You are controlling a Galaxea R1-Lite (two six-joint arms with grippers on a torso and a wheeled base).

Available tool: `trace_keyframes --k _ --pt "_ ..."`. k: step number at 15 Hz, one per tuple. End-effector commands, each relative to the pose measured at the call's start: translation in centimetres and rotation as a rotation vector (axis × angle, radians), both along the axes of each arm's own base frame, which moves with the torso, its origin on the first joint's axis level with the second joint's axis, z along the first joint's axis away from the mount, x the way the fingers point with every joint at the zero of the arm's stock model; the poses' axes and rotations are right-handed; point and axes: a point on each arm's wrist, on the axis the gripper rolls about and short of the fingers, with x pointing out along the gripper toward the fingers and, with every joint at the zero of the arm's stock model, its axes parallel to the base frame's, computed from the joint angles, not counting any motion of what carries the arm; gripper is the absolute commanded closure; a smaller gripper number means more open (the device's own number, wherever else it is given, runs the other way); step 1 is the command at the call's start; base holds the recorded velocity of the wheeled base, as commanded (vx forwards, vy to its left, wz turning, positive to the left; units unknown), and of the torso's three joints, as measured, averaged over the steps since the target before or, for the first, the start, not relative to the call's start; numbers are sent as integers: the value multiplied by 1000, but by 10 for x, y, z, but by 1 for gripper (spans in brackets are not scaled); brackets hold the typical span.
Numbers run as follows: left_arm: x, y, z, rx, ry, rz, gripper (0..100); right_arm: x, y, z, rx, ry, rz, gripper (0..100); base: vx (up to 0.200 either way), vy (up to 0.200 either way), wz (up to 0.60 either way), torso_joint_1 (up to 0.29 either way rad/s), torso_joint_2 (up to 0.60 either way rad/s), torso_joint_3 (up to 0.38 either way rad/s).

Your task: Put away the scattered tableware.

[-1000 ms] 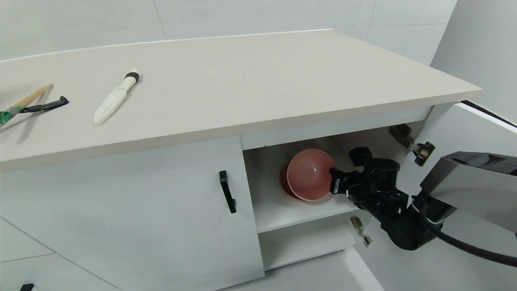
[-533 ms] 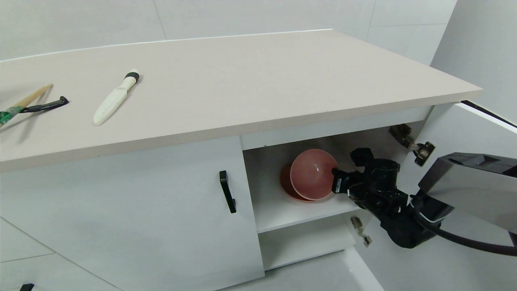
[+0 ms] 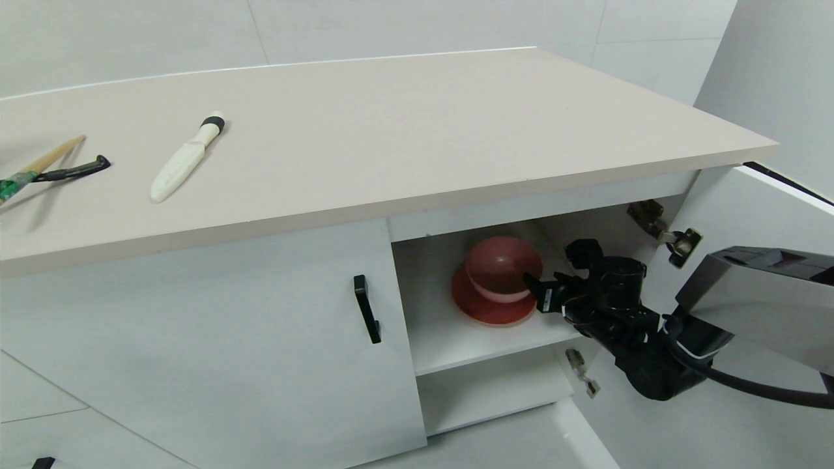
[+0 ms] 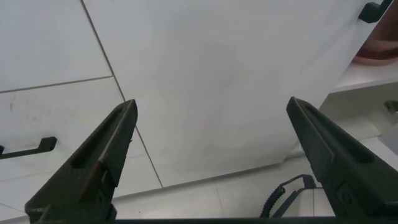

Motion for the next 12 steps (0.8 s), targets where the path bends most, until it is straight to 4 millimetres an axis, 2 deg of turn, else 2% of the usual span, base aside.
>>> trace_keyframes --k 1,4,6,9,10,12 --pt "0 0 0 -1 -1 1 0 -1 0 3 -4 -8 1 0 0 0 0 0 0 0" --pt "0 0 0 -1 -1 1 0 -13 0 27 10 -58 17 0 0 0 0 0 0 0" --pt "0 0 0 1 -1 -2 0 -34 -5 40 8 -73 25 0 0 0 0 0 0 0" --pt "0 0 0 9 -2 -2 0 -91 -15 54 -46 -109 75 0 0 0 0 0 0 0" --pt "0 0 0 9 -2 -2 0 -91 -15 54 -46 -109 75 0 0 0 0 0 0 0" --pt "0 0 0 4 -2 -2 0 -154 -37 75 -94 -157 127 0 0 0 0 0 0 0"
